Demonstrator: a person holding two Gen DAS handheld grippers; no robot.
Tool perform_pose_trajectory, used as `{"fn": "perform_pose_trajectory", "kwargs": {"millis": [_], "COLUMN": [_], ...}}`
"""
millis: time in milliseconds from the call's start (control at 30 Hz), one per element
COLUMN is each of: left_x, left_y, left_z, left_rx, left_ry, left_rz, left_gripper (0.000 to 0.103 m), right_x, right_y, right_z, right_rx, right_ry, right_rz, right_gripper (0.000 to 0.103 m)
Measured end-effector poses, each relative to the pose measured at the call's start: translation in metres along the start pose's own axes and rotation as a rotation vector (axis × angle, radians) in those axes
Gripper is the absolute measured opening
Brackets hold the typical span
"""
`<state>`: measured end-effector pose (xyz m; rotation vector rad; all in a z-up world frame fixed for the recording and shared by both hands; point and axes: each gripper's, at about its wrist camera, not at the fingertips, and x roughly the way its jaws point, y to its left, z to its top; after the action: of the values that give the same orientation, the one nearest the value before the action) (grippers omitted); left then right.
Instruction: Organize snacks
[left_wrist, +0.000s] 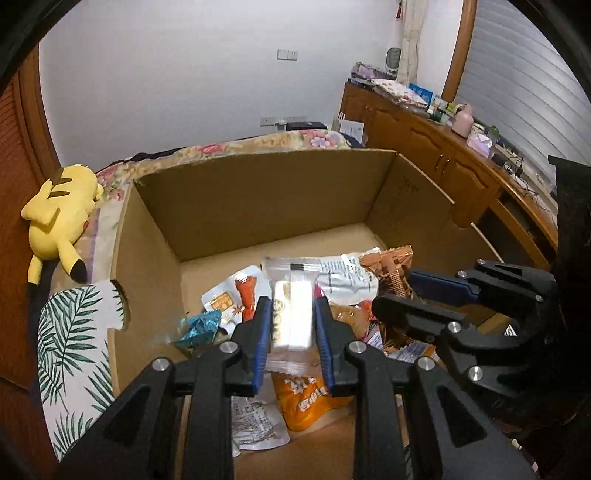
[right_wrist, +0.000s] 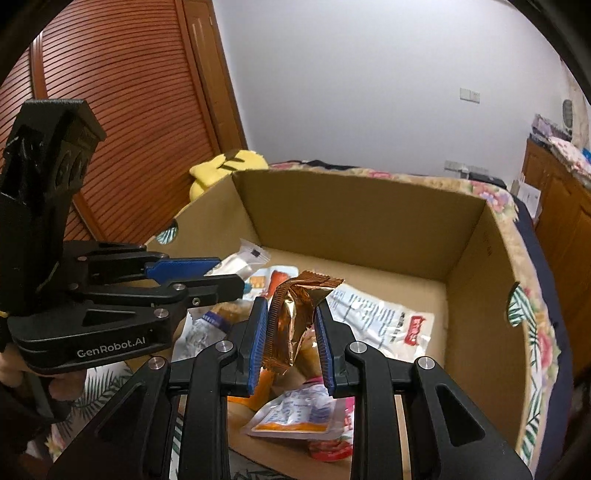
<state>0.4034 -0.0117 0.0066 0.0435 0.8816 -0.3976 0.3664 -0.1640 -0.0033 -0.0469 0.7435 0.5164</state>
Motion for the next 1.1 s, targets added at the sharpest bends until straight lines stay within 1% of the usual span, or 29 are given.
{"fn": "perform_pose_trajectory", "kwargs": {"millis": [67,233,433,500,600,667,700,800,900,1000,1067,1100], "left_x": [-0.001,-0.005,-0.011,-0.016,-0.026,-0.036,-0.042,-0.058,-0.078,-0.096,-0.108,-0.113], "left_y": [0.000,0.001,0.003,0.000,-0.003,-0.006,-0.008,-0.012,-0.015,-0.021,-0.026,-0.028], "left_z": [-0.002,-0.005,-0.008,-0.010,-0.014,-0.017,-0.019,-0.022,-0.027,-0.034,-0.039,-0.041], "left_rx": [-0.001,-0.011,-0.008,-0.004,-0.003,0.001,0.003,0.009,0.008,0.012,0.018,0.018], "left_ry": [0.006,-0.004,-0.018,-0.028,-0.044,-0.056,-0.065,-0.091,-0.119,-0.146,-0.165,-0.174], "left_rz": [0.008,0.041,0.071,0.085,0.102,0.115,0.123,0.139,0.155,0.177,0.193,0.196], "left_gripper": [0.024,0.032,0.036,0.038,0.039,0.043,0.047,0.049,0.050,0.053,0.056,0.058], "right_x": [0.003,0.006,0.002,-0.004,-0.015,-0.023,-0.027,-0.040,-0.055,-0.072,-0.083,-0.088], "right_y": [0.002,0.002,0.000,0.001,0.002,0.004,0.005,0.008,0.012,0.015,0.016,0.017], "right_z": [0.000,0.000,-0.001,-0.002,-0.004,-0.006,-0.007,-0.010,-0.014,-0.019,-0.023,-0.024], "right_rx": [-0.003,0.006,0.021,0.021,0.021,0.021,0.022,0.026,0.033,0.044,0.055,0.061], "right_ry": [0.011,0.028,0.021,0.008,-0.007,-0.019,-0.024,-0.040,-0.056,-0.081,-0.100,-0.110], "right_rz": [0.000,0.000,-0.004,-0.011,-0.020,-0.028,-0.030,-0.038,-0.049,-0.065,-0.078,-0.083], "right_gripper": [0.024,0.028,0.030,0.030,0.032,0.032,0.032,0.034,0.037,0.043,0.055,0.057]}}
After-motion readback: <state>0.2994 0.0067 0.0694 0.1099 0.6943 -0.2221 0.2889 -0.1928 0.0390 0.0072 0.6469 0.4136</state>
